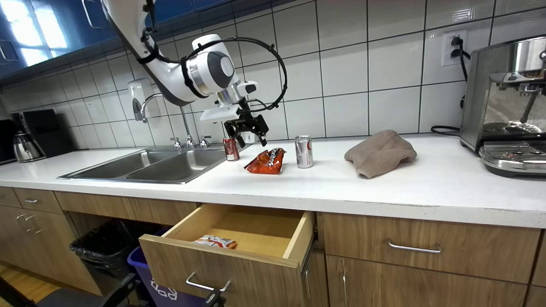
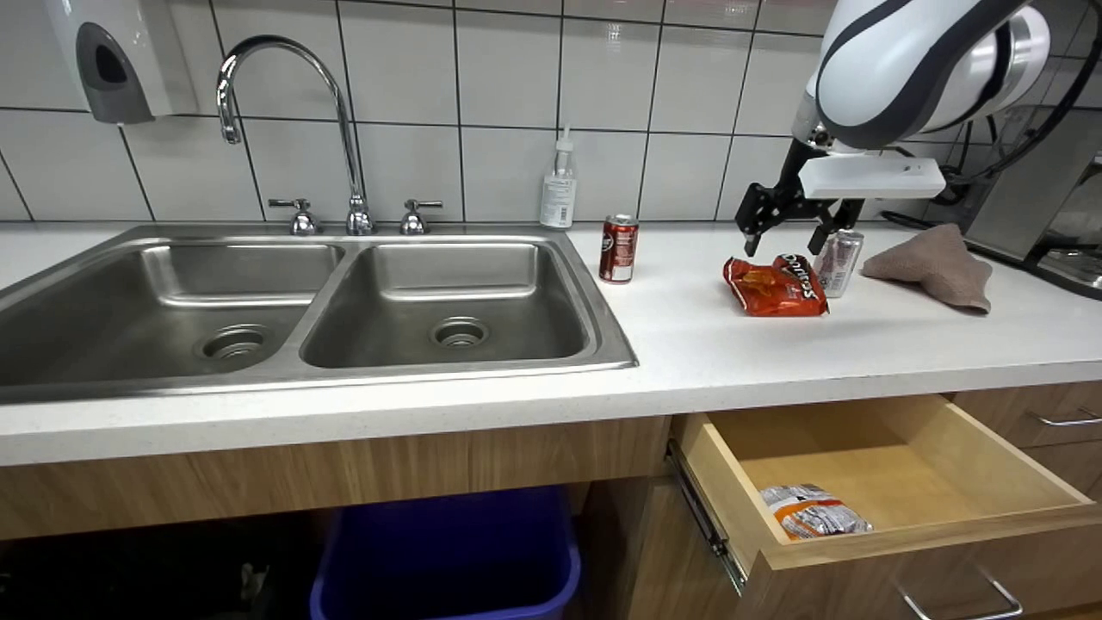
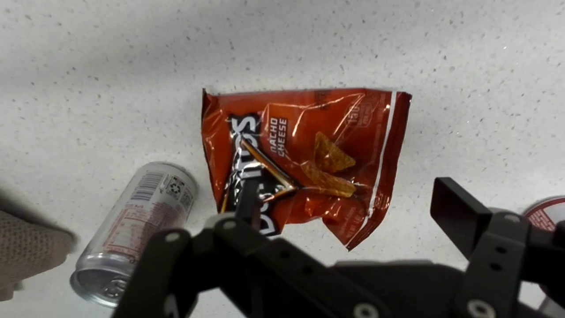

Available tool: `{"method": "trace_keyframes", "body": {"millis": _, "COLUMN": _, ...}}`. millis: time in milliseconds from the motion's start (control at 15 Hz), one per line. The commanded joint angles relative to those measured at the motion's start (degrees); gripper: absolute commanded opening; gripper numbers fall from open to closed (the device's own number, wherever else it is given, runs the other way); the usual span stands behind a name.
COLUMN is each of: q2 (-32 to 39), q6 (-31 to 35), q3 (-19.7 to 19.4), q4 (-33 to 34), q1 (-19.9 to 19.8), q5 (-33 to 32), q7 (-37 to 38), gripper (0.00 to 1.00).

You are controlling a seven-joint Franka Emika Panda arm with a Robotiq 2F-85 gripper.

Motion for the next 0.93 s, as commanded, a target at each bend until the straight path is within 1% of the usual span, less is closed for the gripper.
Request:
{"method": "trace_keyframes", "body": {"millis": 0, "q2": 3.9, "q6": -3.0, "q3": -0.9, "q4": 6.3, "q1": 0.2, "q5": 0.1, "q7": 1.2, "gripper": 1.0}}
{"method": "trace_keyframes", "body": {"millis": 333, "q2": 7.9, "q6": -4.6, "q3": -1.7, "q4": 12.4, "q1": 0.1, "q5": 0.6, "q7": 0.9, "gripper": 1.0}}
{"method": "trace_keyframes", "body": {"millis": 867, "q2": 14.1, "q6": -9.9, "q3": -1.4, "q4": 22.7, "q1": -0.9, "q5": 2.1, "q7": -0.3, "gripper": 1.0}}
